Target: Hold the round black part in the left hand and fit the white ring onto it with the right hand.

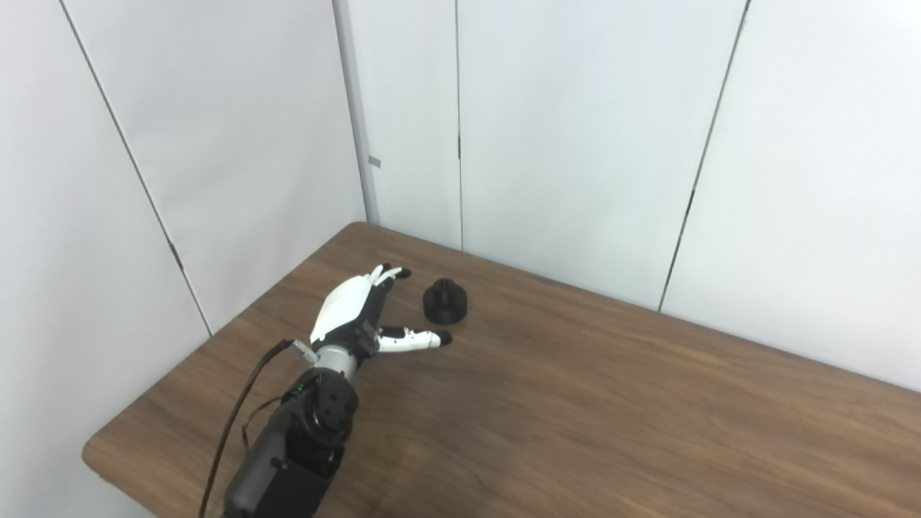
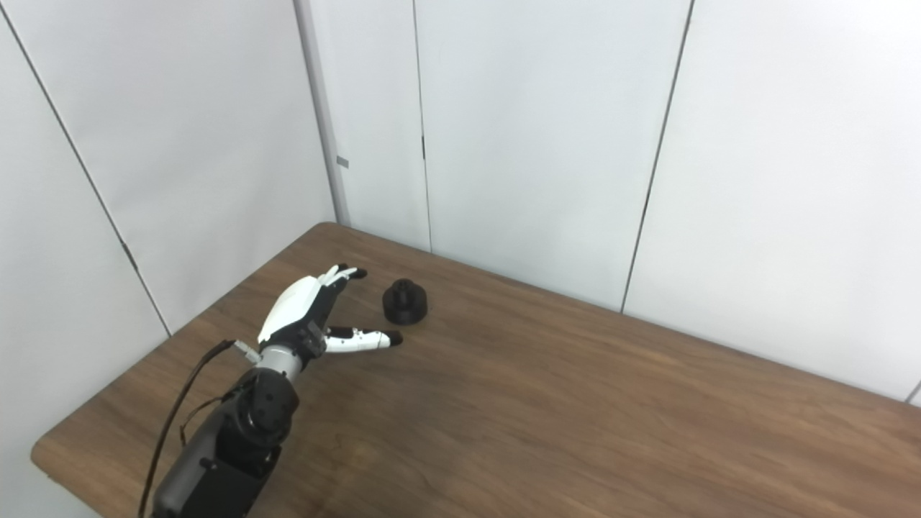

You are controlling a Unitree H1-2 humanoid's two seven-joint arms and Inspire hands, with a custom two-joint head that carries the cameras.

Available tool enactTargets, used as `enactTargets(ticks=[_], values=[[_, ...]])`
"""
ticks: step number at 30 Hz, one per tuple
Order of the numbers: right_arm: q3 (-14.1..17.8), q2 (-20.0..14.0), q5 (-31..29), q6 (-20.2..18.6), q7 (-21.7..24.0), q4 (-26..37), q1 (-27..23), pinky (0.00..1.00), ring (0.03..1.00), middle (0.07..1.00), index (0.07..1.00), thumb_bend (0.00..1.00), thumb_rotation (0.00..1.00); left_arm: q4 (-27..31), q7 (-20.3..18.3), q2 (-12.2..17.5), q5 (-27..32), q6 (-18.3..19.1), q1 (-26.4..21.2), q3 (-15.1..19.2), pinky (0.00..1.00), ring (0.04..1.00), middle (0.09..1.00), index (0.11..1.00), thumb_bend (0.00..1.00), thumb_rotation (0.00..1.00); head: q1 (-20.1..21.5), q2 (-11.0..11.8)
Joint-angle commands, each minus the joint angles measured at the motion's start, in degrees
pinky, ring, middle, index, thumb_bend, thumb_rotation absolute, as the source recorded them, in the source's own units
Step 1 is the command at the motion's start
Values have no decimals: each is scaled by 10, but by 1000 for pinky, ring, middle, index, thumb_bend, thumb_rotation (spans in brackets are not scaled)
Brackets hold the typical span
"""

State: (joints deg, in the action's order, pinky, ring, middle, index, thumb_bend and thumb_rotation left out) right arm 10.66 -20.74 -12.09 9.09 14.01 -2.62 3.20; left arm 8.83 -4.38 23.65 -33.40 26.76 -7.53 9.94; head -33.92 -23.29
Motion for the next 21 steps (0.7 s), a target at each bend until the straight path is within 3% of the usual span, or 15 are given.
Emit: enactTargets(ticks=[1, 4, 9, 21], values=[[4, -5, 0, 1, -1, -19, 7, 936, 1000, 1000, 1000, 617, 719, 3, 17, 21, -19, 1, -29, 4, 1000, 1000, 1000, 905, 1000, 455, 1, 0], [4, -6, 2, 7, 0, -22, 7, 922, 1000, 1000, 1000, 580, 719, -6, 11, 23, -34, 1, -36, 1, 1000, 1000, 1000, 912, 1000, 470, -2, 1], [5, -10, -1, 3, 3, -20, 8, 935, 1000, 1000, 1000, 607, 725, -24, 4, 30, -45, 1, -51, 0, 1000, 1000, 1000, 909, 1000, 478, -5, 1], [8, -15, -5, 1, 7, -16, 11, 919, 1000, 1000, 1000, 591, 718, -87, -14, 45, -35, 1, -86, 5, 1000, 1000, 1000, 925, 1000, 449, -6, -1]])
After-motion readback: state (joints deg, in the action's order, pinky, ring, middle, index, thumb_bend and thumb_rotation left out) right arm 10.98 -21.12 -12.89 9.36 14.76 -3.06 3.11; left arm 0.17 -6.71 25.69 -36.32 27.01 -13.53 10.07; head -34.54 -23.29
